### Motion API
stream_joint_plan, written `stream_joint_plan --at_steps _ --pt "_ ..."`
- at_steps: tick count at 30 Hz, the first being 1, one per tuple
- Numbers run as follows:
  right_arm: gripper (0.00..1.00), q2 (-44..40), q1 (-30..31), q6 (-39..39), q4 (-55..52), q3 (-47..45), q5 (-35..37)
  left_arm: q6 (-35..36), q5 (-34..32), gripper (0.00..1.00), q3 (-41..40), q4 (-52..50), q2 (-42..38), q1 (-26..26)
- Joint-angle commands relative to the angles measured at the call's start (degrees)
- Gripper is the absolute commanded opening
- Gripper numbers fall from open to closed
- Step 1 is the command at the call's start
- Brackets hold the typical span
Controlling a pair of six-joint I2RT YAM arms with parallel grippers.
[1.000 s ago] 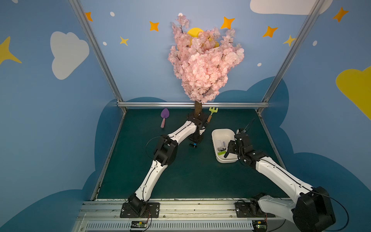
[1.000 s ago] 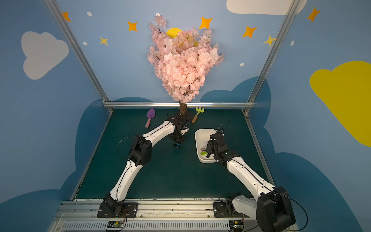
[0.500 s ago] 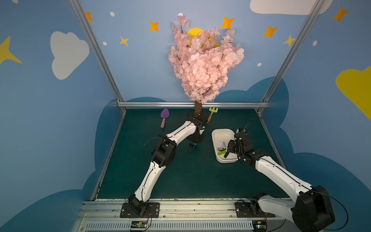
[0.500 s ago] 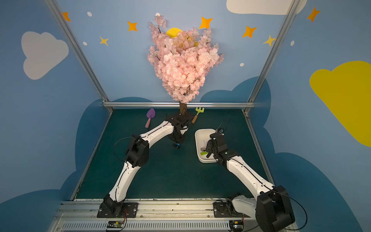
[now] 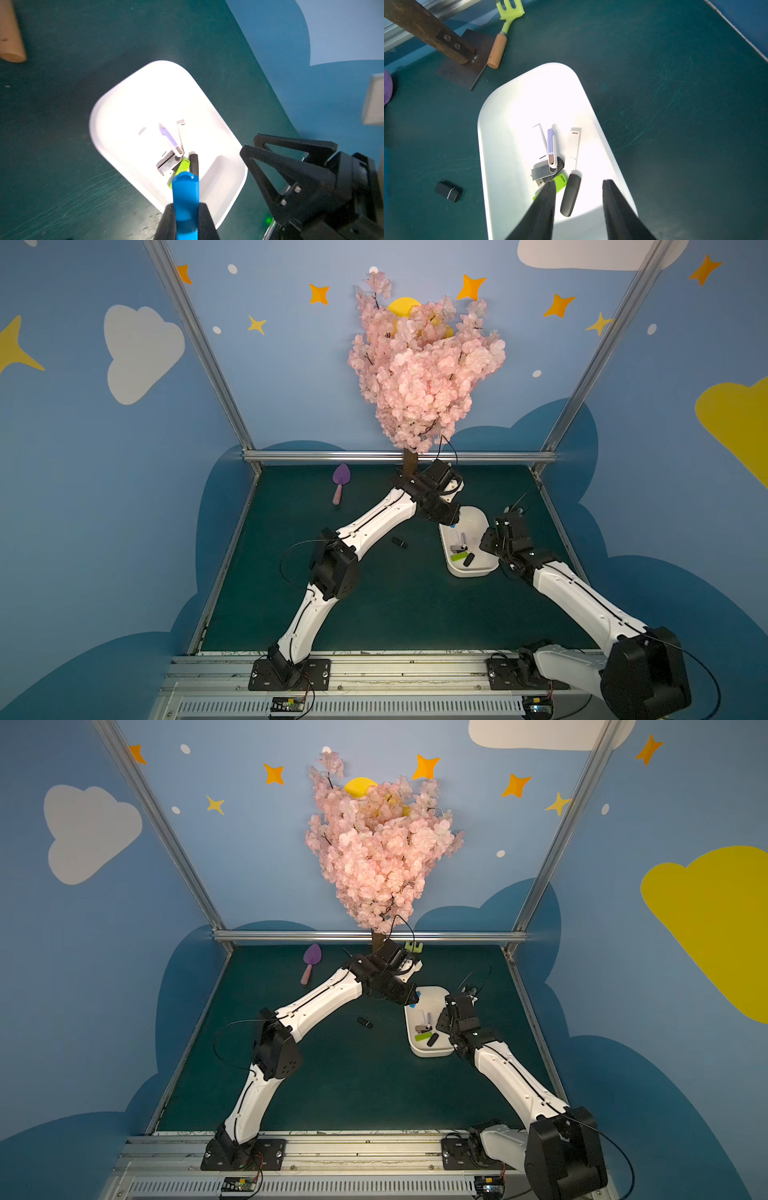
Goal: Put the usb flash drive into the storage box
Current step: Place the USB flash in the storage box, then pick up the USB flash from the center of the board.
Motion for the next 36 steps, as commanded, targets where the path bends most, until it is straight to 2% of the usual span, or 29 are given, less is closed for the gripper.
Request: stream_joint_plan --at_steps 1,8,12,16,21,24,27,31,34,36 --pt "0.42 -1.31 -0.48 0.95 -1.50 -0.50 0.73 -2.99 2.25 0.11 3.86 -2.03 5.22 -0.30" --pt "0.42 -1.15 -0.74 1.04 -1.08 -0.65 -0.27 -2.95 1.69 0.14 6.89 -2.52 9.51 -1.16" --pt "0.41 -1.50 -0.73 1.16 -0.96 -0.69 -0.58 -2.25 0.67 0.21 7.04 -2.88 9.91 -1.24" --pt "0.41 -1.50 -0.76 1.04 -0.66 -0.86 -0.81 -1.58 1.04 0.42 7.28 -3.36 9.89 -1.26" --pt "0.41 -0.84 -0.74 -0.16 -0.73 -0.42 -2.15 -0.58 -0.81 0.47 7.62 -5.24 4.89 -1.46" --pt "0.41 -0.42 -0.70 -5.89 0.17 0.55 -8.41 0.91 -4.95 0.47 5.55 -7.71 -1.85 -1.52" --pt "0.41 0.34 0.76 -8.31 0.30 1.85 -11.95 2.05 -9.43 0.47 -6.16 -5.69 -14.41 -1.42" --pt "0.41 3.81 4.02 -12.10 0.65 4.60 -17.11 -0.50 -14.47 0.51 -28.70 0.16 -35.56 0.01" --pt "0.40 9.06 9.41 -16.84 -1.23 9.11 -18.77 -4.45 -19.34 0.53 -45.42 3.33 -52.64 1.89" --pt "0.39 13.71 13.17 -19.95 -4.16 13.69 -20.71 -6.06 -20.67 0.61 -55.00 4.71 -63.02 3.17"
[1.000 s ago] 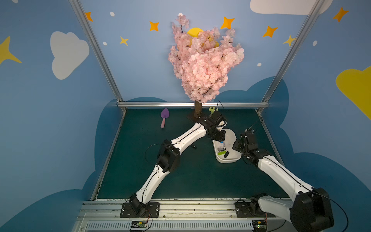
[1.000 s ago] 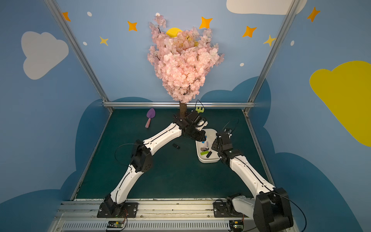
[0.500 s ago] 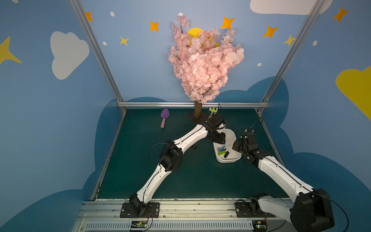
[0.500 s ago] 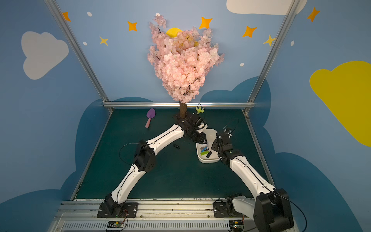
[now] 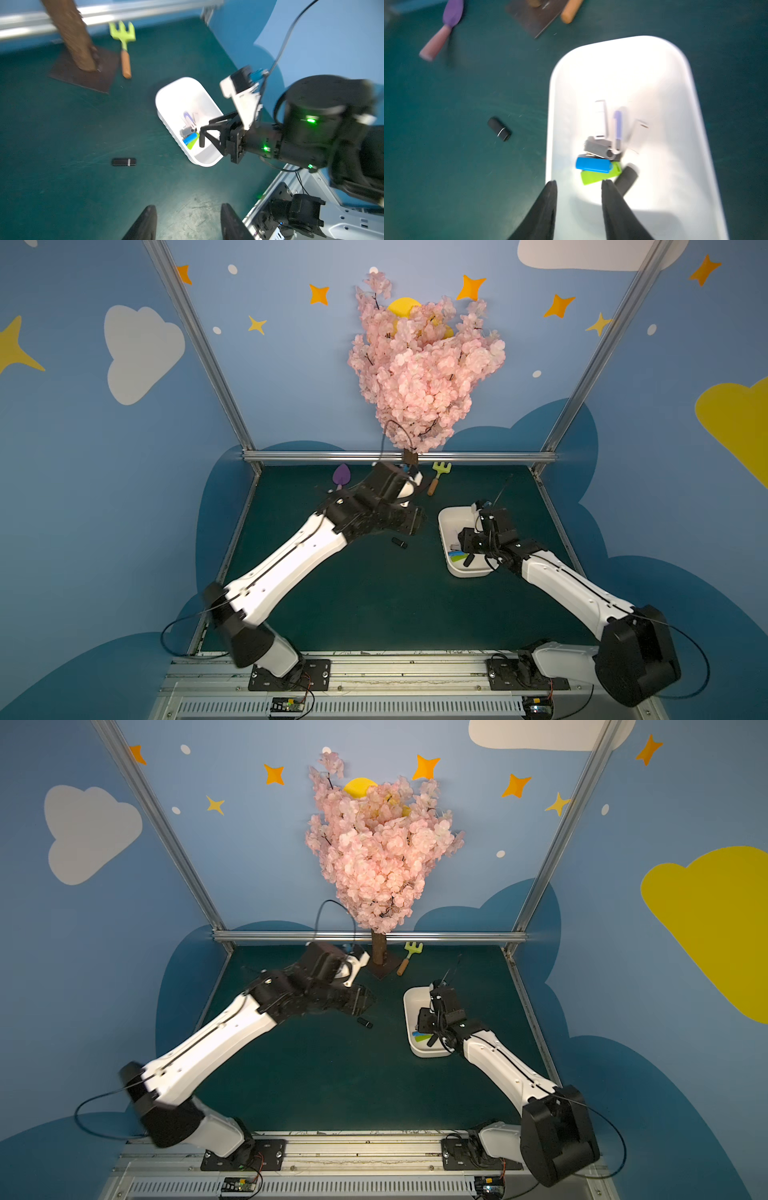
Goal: Put the usb flash drive into the storage box
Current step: Pick up the USB flash from the center of the board.
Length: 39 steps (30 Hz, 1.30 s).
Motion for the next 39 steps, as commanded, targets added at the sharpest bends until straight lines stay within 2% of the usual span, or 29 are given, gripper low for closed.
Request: stream_joint_plan --at_steps 1,4,7,11,15,19,39 --pt "0.39 6.31 5.97 -7.53 -4.70 7.50 -4.56 -3.85 -5.76 0.64 -13.57 0.53 -11.75 2.38" --pt "0.40 13.57 11.02 -10.64 -9.36 15.15 -3.60 -4.53 -8.09 0.68 -21.32 -4.17 -23.38 5.27" --pt "0.42 20.64 12.93 -9.97 -13.52 22.87 -4.39 -4.64 -9.70 0.71 -26.84 -8.94 -31.40 7.49" --pt "0.42 29.69 13.74 -11.12 -17.30 31.62 -4.29 -5.60 -12.38 0.71 -31.66 -12.35 -36.52 7.94" --pt "0.42 39.99 13.90 -14.43 -24.91 42.17 -2.77 -4.18 -9.69 0.71 -32.00 -10.32 -38.15 7.28" --pt "0.41 45.69 13.86 -16.70 -27.08 47.07 -4.01 -4.50 -9.11 0.72 -32.67 -10.15 -38.20 7.42" --pt "0.39 57.12 13.83 -20.32 -33.71 59.08 -1.40 -4.79 -9.98 0.72 -33.60 -9.76 -40.10 6.41"
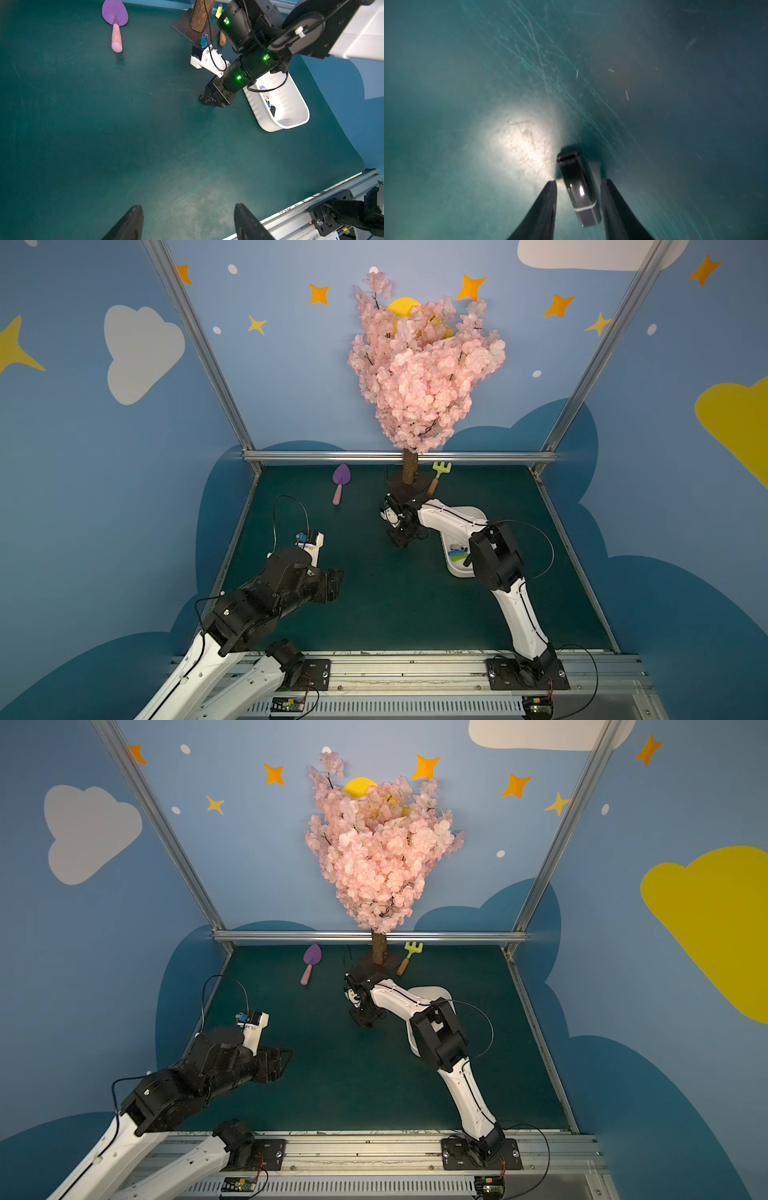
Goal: Put the usb flash drive into the storage box
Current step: Pick up the USB flash from the center of the board.
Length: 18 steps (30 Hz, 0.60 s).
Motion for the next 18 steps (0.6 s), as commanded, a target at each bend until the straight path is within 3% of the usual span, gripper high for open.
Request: stream_joint_plan --at_steps 1,18 --pt "0.38 1.85 0.04 -1.05 -3.57 1.81 0.74 -0.19 -0.27 0.72 -0.29 0.40 -0.18 -0.30" --pt "0.19 3.02 1.43 1.70 -3.41 0.17 3.71 -0.42 -1.80 0.73 -0.47 0.21 -0.36 -0.41"
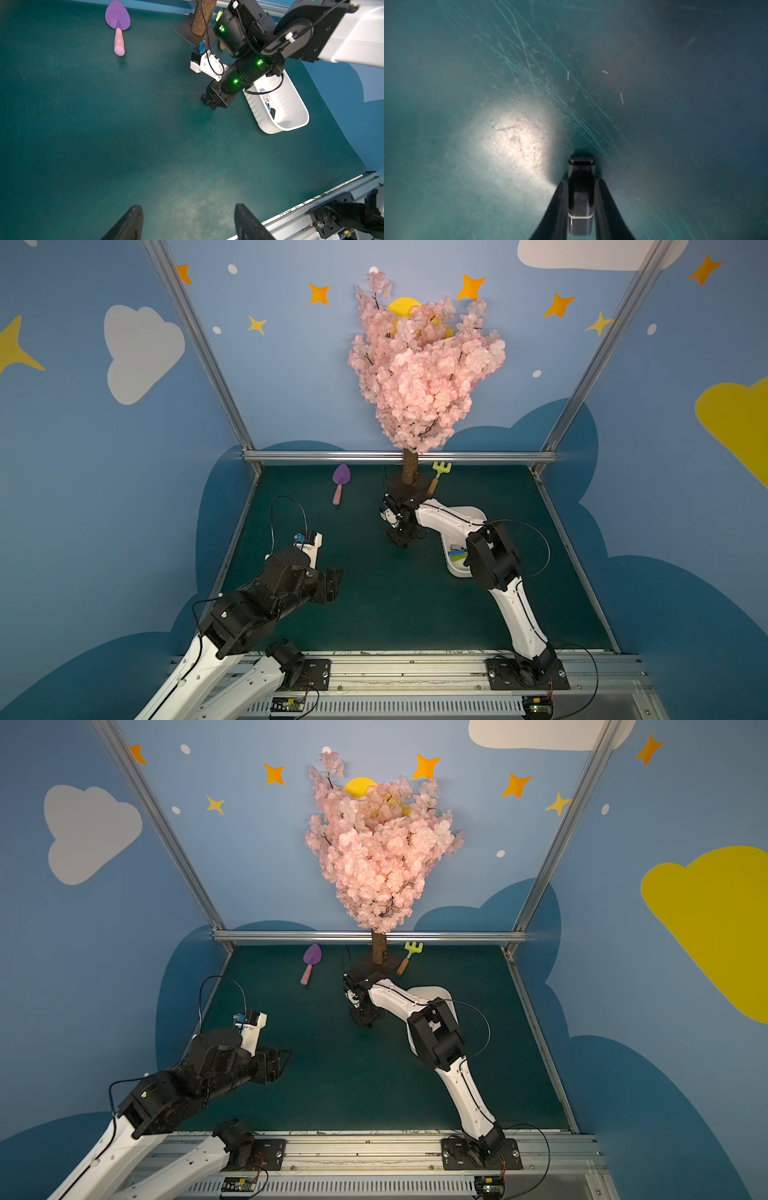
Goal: Put the usb flash drive into the storage box
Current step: Pick up the USB flash from the center of the board, then place the USB flash in the storage box.
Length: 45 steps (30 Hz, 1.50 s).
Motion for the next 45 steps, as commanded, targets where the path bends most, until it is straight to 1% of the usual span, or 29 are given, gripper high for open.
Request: stream_joint_plan --at_steps 1,6,10,19,22,24,26,29,31,34,36,39,45 --pt "0.19 1.46 0.90 1.33 -1.57 -1.72 1.31 -0.25 -0.92 0.73 -0.45 0.20 0.29 -0.18" --pt "0.17 -2.39 1.70 1.96 -0.43 -3.18 1.10 -0.34 -0.53 0.73 -0.45 0.23 0.25 -0.16" --pt "0.17 -7.27 2.07 2.49 0.39 -4.66 -0.51 -0.39 -0.59 0.73 -0.53 0.28 -0.07 -0.27" --pt "0.17 -22.98 1.40 2.82 1.56 -11.37 1.22 -0.35 -0.57 0.73 -0.53 0.28 0.50 -0.20" --pt "0.17 -29.12 -0.53 3.44 2.45 -15.99 1.58 -0.42 -0.70 0.73 -0.60 0.28 0.56 -0.18" --pt "0.17 -32.48 -2.35 4.45 2.66 -18.86 3.50 -0.39 -0.68 0.73 -0.62 0.27 0.58 -0.18" --pt "0.18 -35.52 -5.20 5.97 2.79 -21.83 4.41 -0.39 -0.60 0.73 -0.62 0.31 0.65 -0.18" --pt "0.18 -39.39 -10.66 8.36 4.15 -26.67 2.53 -0.36 -0.54 0.73 -0.58 0.33 0.65 -0.15" --pt "0.19 -41.23 -13.68 9.88 5.14 -29.85 2.87 -0.40 -0.58 0.73 -0.60 0.20 0.61 -0.15" --pt "0.20 -42.63 -17.22 11.52 5.92 -33.65 2.89 -0.40 -0.55 0.73 -0.62 0.31 0.56 -0.14" --pt "0.20 -42.35 -18.46 11.96 5.93 -35.08 3.38 -0.37 -0.54 0.73 -0.62 0.36 0.69 -0.20" --pt "0.20 -40.32 -19.18 12.72 6.11 -36.29 4.44 -0.38 -0.44 0.73 -0.62 0.28 1.08 -0.15" --pt "0.20 -35.53 -19.38 13.39 7.19 -35.97 4.49 -0.50 -0.79 0.73 -0.62 0.17 1.00 -0.18"
